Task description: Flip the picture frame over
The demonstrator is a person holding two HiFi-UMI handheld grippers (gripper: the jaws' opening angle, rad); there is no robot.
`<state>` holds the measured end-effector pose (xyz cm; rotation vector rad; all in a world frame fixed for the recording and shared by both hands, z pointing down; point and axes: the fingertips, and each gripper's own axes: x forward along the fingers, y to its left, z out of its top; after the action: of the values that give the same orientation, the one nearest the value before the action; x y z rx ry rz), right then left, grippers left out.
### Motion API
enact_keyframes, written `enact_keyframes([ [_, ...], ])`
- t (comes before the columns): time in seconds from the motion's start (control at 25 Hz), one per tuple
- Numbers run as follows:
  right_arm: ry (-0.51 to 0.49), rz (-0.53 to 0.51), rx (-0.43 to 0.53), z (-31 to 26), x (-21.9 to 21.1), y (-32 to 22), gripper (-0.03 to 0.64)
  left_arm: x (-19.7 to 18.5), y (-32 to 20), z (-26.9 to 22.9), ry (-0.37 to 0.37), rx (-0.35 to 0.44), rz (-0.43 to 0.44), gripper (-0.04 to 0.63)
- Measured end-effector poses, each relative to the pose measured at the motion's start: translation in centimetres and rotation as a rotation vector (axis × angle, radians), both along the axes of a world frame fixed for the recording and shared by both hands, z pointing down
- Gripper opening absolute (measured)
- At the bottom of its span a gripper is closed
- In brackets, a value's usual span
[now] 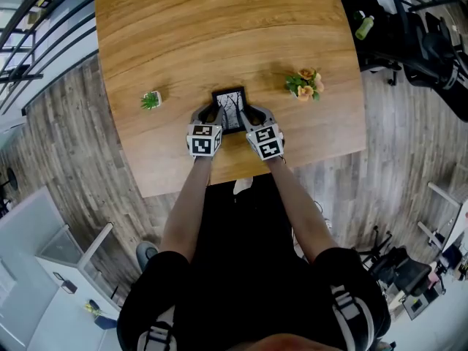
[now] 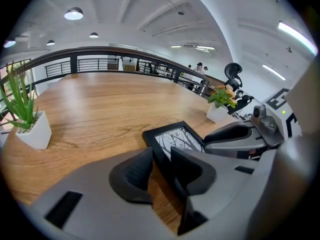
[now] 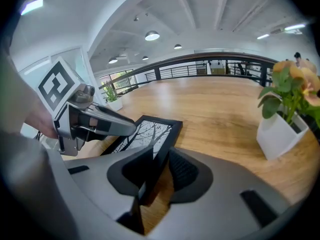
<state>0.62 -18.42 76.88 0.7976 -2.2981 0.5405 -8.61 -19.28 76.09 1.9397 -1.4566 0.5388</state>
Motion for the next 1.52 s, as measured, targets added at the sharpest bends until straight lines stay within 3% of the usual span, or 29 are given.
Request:
enact_keyframes([
  [0.24, -0.039, -0.024, 0.007, -0.1, 0.4, 0.0, 0.12, -0.5, 0.0, -0.4, 0.027, 0.019, -0.022, 0.129],
  [0.72, -0.031, 0.015, 0.032, -1.7, 2.0, 0.9, 0.122, -2.1, 1.9, -3.0, 0.01, 0.079, -0.056, 0.127],
  [0.84, -0.034, 0.024, 0.044, -2.4, 2.7, 1.6, 0.068, -2.2, 2.7, -3.9, 0.003, 0.099, -0.052, 0.12],
  [0.96, -0.039, 0.025, 0.059, -3.2, 3.3, 2.7, 0.008, -2.2, 3.8, -4.7, 0.0, 0.115, -0.045, 0.072],
  [1.52, -0.087, 0.061, 0.115, -6.1, 4.7, 6.8, 0.006, -0.9, 9.1, -6.7, 0.025, 0.136, 0.039, 0.029],
])
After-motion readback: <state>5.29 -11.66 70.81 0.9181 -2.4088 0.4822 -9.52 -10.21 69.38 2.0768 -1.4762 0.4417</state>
